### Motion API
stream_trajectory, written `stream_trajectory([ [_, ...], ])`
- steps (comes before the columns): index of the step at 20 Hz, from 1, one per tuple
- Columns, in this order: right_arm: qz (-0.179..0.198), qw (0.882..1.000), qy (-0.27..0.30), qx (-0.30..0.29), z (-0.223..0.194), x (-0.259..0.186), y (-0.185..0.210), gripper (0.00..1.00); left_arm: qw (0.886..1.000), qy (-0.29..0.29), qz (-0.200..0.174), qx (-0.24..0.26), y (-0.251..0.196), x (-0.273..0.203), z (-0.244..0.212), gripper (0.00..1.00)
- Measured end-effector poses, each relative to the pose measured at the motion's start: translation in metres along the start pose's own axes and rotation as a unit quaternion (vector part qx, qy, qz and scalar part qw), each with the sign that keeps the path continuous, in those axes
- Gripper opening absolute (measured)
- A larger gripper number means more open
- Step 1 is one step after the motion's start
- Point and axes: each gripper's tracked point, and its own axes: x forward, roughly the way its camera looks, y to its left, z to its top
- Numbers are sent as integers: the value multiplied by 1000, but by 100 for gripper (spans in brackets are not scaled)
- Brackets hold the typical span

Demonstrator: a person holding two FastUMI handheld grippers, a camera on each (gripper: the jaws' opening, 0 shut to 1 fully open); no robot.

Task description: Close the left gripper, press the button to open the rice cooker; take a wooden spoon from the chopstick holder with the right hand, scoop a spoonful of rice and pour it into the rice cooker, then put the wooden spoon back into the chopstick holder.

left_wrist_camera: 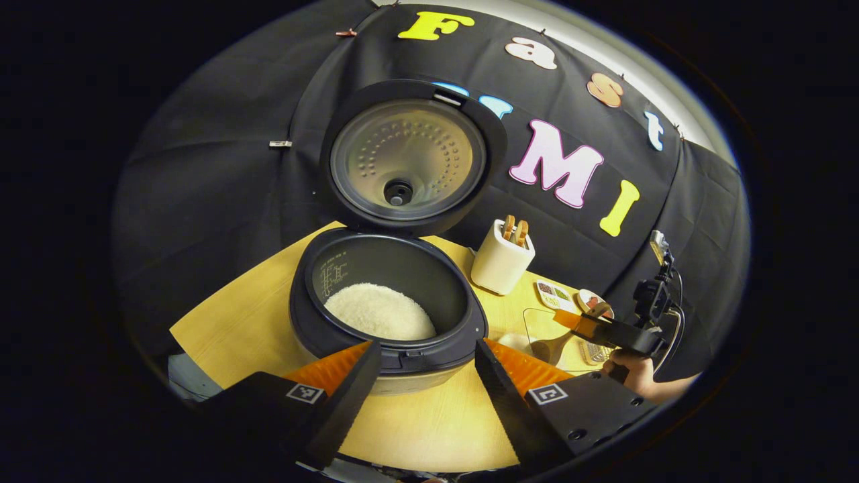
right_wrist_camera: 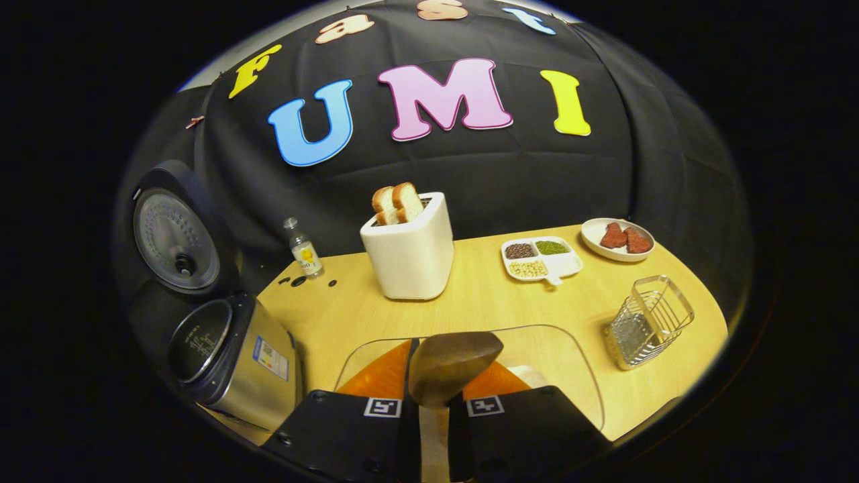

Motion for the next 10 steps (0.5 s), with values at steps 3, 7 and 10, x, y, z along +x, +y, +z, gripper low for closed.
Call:
stream_trajectory([
  [3, 9, 999, 24, 40, -7, 4, 19, 20, 1000, -1, 4, -6, 7, -5, 3, 95],
  [7, 0, 994, 50, 99, -10, 7, 17, 21, 1000, -4, 11, -13, 15, -12, 2, 95],
  [10, -1, 982, 72, 172, -10, 7, 9, 20, 1000, -6, 14, -16, 17, -16, 2, 95],
])
